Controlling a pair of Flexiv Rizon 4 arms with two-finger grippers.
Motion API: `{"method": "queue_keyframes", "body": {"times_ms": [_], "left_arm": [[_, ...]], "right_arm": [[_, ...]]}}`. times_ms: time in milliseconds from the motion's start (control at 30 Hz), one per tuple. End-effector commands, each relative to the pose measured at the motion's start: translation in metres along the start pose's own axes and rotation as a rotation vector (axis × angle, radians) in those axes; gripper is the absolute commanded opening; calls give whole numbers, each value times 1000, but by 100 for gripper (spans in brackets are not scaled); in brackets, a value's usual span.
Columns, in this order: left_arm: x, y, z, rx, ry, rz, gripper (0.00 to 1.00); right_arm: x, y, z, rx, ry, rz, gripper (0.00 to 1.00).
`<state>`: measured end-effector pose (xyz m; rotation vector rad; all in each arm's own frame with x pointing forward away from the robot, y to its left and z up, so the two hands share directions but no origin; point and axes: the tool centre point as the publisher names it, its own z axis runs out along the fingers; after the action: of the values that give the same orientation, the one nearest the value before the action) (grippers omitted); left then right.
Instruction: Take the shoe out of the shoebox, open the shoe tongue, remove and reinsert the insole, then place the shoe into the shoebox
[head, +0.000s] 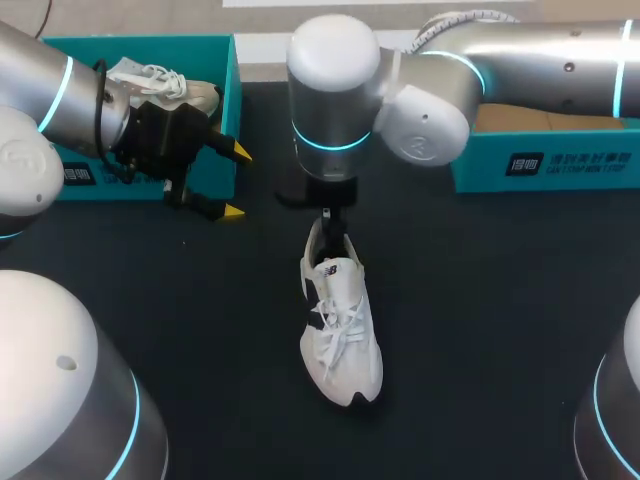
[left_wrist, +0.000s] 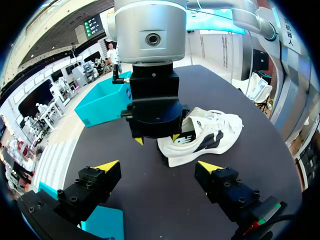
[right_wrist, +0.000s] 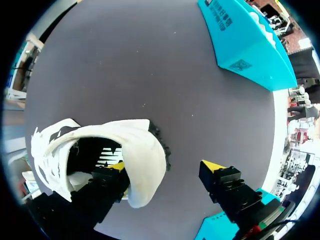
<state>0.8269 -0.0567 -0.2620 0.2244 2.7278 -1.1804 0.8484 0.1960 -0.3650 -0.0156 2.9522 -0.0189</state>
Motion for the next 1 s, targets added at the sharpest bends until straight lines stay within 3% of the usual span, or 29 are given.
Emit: {"method": "queue_keyframes", "body": {"times_ms": [33,200,233,300,333,367,400,433,700,1000], "left_arm": [[0,0,0,-2,0,1,100],[0,0,0,-2,0,1,100],[0,0,0,-2,0,1,100],[0,0,0,-2,0,1,100],[0,0,0,-2,0,1,100],[0,0,0,-2,0,1,100],[0,0,0,-2,0,1,100],[0,0,0,-2,0,1,100],[0,0,0,-2,0,1,100],[0,0,0,-2,0,1,100]], "right_arm": [[-5,13,8,24,14,-10,75],[-1,13,15,93,36,-25,61],[1,12,16,91,42,-17,51],[6,10,18,100,51,-8,45],[8,9,19,118,59,-12,38],[10,8,19,141,59,-13,25],[12,7,19,152,61,-13,25],[13,7,17,155,58,-5,0],[10,2,-16,183,1,76,0],[2,-19,-108,209,15,121,0]]}}
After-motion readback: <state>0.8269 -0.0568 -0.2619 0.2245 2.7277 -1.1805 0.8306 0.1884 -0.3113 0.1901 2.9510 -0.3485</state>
